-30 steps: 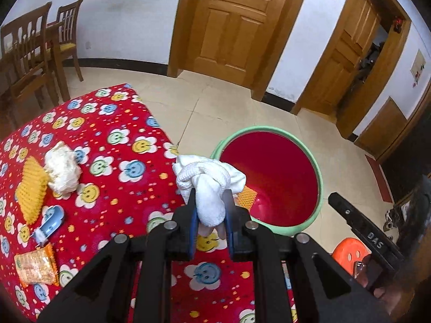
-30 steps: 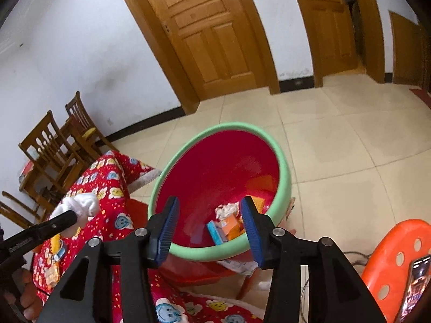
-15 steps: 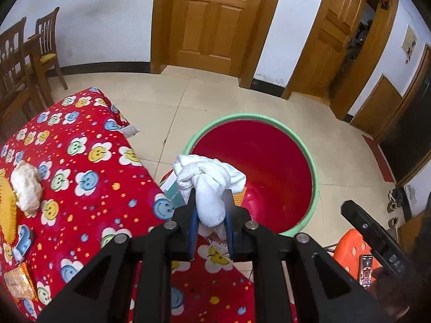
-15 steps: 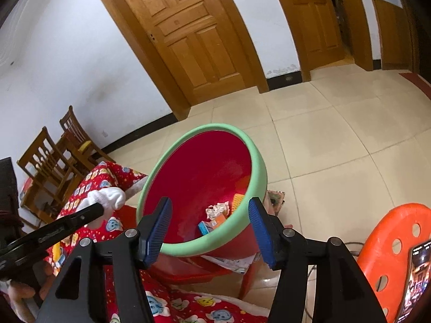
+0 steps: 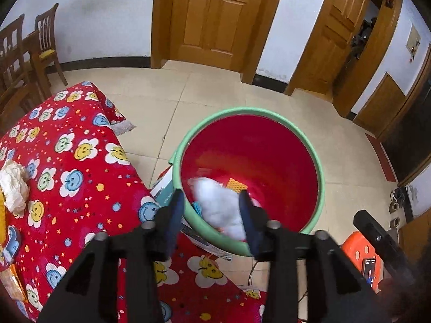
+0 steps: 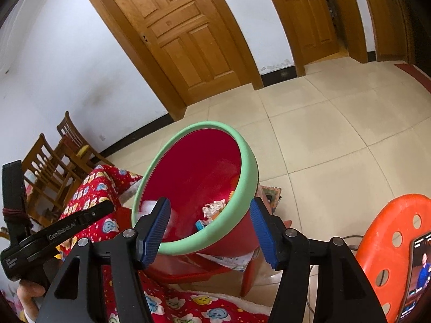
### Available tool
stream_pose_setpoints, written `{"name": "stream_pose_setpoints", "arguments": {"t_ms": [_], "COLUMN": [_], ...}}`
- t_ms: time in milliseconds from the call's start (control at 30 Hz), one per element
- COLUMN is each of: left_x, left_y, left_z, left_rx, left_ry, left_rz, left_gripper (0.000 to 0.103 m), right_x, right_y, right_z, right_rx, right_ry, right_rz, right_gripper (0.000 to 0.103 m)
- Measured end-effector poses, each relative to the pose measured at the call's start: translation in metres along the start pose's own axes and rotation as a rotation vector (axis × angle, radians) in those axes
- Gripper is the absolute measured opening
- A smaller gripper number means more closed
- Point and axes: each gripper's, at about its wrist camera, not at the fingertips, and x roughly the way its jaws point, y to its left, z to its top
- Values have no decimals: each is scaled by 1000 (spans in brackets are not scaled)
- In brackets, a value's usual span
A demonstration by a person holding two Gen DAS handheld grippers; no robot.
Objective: Collect trash
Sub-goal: 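Open the right tool over the bin while the left tool releases the white cloth, then move both tools back over the table toward the bread packet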
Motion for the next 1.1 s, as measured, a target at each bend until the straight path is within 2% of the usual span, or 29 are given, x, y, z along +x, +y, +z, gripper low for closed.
{"name": "stream_pose_setpoints", "arguments": {"t_ms": [167, 300, 367, 633, 833, 1100], "left_x": [-11, -20, -25, -45, -69, -102], "left_y": [1, 5, 8, 27, 46, 78], "left_z": [-2, -5, -6, -13, -23, -43], "left_rx": [-1, -17, -26, -93, -138, -212], "left_ry": [-24, -38, -42, -50, -85, -108], "left_rz": [21, 37, 42, 64, 84, 155], "left_gripper": [66, 74, 76, 77, 77, 77], "right_x": [-1, -4, -5, -13, -20, -21], "right_y": [1, 4, 5, 19, 35, 61], "right_z": [0, -1, 0, -2, -6, -17], "right_rx": [-4, -9, -6, -29, -64, -122], "right_ry": [-1, -3, -4, -7, -5, 17], "right_rz": [1, 1, 4, 22, 50, 88], "right_gripper": [64, 66, 74, 75, 75, 75]}}
